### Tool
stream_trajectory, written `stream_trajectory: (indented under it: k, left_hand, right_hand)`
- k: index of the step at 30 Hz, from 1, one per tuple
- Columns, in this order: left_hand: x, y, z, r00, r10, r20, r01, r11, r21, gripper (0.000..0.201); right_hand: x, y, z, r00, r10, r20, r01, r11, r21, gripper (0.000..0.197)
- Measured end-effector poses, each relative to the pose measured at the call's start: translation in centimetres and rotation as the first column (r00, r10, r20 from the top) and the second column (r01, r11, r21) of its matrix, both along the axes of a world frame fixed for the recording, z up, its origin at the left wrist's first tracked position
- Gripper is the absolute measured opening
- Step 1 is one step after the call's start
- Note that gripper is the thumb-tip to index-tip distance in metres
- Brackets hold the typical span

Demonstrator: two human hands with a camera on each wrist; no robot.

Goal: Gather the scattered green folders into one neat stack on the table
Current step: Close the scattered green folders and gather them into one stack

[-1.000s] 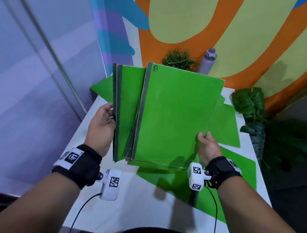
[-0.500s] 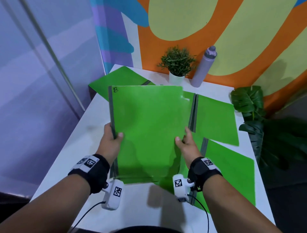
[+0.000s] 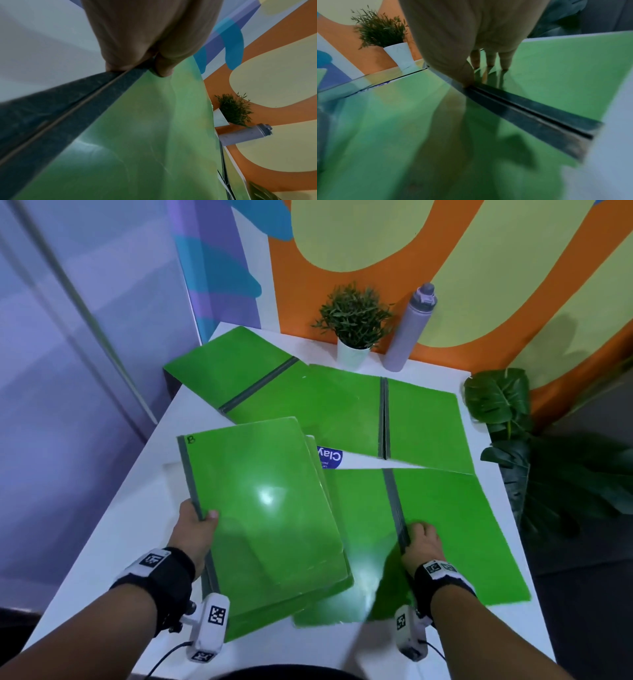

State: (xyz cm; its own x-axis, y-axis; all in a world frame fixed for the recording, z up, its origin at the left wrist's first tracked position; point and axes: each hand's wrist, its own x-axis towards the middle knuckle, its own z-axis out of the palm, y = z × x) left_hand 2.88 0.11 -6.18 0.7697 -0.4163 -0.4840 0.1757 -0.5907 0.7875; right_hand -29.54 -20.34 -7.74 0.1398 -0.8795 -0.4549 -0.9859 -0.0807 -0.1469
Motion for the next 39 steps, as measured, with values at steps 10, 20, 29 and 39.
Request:
stream_trajectory:
  k: [10, 20, 29, 39]
  left_hand:
    - [-0.2, -0.2, -0.5, 0.998, -0.035, -0.043, 0.037, 0.999, 0.029, 0.045]
    - [-0.6, -0.7, -0.2, 0.998, -0.039, -0.055, 0.041, 0.998, 0.037, 0.047]
    - [-0.8, -2.0, 1.4, 0.999, -0.043, 0.010, 0.043, 0.999, -0.014, 0.029]
    - [-1.5, -1.6, 1.1, 0.999, -0.031, -0.041, 0.032, 0.999, 0.024, 0.029]
  right_hand:
    - [0.3, 0.6, -0.1, 0.988, -0.001, -0.155, 0.004, 1.000, 0.023, 0.045]
    - [-4.6, 1.0, -0.5, 0.798, -0.597, -0.083, 0.600, 0.800, 0.022, 0.047]
    - [-5.8, 2.2, -1.0, 0.652, -0.756, -0.054, 0.738, 0.616, 0.276, 0.060]
    - [-7.0, 1.0, -2.9, 0.250, -0.915, 0.317, 0.823, 0.374, 0.428, 0.053]
